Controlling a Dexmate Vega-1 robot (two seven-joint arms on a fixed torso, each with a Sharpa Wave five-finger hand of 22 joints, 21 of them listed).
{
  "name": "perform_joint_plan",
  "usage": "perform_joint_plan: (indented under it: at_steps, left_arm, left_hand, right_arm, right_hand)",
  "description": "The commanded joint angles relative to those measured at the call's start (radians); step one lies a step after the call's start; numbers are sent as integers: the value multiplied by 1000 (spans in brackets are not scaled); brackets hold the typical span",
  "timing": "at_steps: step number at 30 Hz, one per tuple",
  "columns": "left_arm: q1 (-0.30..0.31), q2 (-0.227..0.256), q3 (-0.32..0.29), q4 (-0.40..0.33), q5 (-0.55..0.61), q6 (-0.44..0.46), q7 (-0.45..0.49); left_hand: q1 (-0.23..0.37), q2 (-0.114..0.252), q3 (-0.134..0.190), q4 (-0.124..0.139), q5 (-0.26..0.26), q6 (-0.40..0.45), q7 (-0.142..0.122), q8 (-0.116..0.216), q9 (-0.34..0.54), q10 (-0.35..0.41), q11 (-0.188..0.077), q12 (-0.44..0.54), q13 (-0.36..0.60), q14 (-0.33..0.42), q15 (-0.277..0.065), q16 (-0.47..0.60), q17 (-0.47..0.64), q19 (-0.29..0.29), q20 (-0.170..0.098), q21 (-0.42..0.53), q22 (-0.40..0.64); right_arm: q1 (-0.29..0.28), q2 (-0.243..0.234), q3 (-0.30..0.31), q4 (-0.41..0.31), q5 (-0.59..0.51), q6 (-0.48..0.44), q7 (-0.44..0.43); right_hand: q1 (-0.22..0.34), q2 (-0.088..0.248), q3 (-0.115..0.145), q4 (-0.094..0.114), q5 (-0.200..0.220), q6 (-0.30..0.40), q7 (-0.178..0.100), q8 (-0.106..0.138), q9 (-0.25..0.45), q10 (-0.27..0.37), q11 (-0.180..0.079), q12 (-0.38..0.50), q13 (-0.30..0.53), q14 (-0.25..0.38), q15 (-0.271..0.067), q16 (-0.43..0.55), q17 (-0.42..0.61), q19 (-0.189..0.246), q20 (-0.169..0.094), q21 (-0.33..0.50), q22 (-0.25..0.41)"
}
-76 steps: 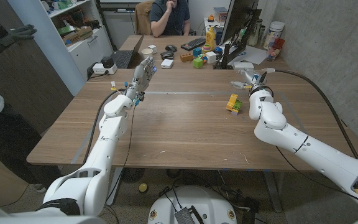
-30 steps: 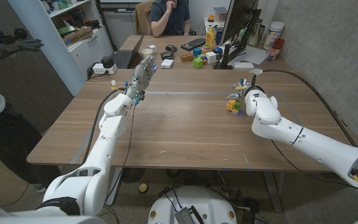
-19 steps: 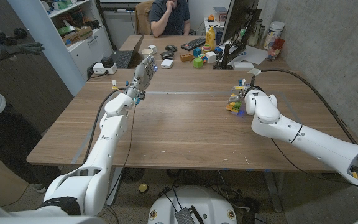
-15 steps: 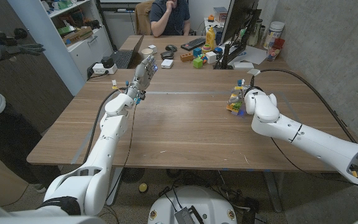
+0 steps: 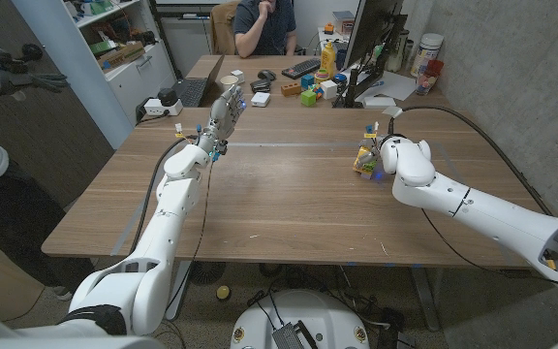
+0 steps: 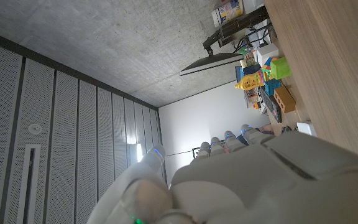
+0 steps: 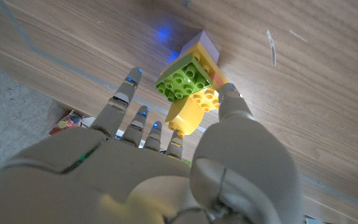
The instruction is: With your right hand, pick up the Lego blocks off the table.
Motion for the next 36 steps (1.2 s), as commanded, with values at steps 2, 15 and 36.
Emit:
perform_joint_plan:
  at_steps: [2, 15, 36]
  left_arm:
    - [15, 2, -3, -28, -4, 6, 4]
    - [32, 4, -9, -54, -12, 9, 9]
    - [18, 5, -5, -29, -12, -1, -2]
  left_hand:
    - [-14, 56, -9, 0, 9, -64, 4, 6, 6, -138, 7, 6, 4, -173, 5, 5, 0, 0, 4, 7, 4]
    - [-16, 52, -18, 1, 10, -56, 5, 8, 6, -131, 6, 8, 3, -168, 5, 7, 0, 5, 5, 9, 4]
    - [-20, 48, -33, 3, 13, -52, 4, 7, 6, -128, 5, 8, 3, -165, 5, 7, 0, 8, 4, 10, 5]
  right_arm:
    - [45, 10, -23, 37, 11, 42, 148]
    - [49, 25, -36, 64, -38, 64, 171]
    - [-85, 30, 98, 6, -1, 96, -122]
  right_hand:
    - [55, -2, -31, 15, 12, -81, -14, -10, 1, -102, -13, -15, 3, -62, -3, -16, 7, -5, 17, -7, 3]
    - [225, 20, -108, 25, 62, -100, -15, 44, 7, -20, -67, 70, 11, 133, -110, 77, 29, 205, -56, 53, 15]
    - [542, 166, -250, 31, 8, 545, 133, 332, 212, 579, 0, 637, 410, 833, -179, 632, 656, 547, -226, 397, 158]
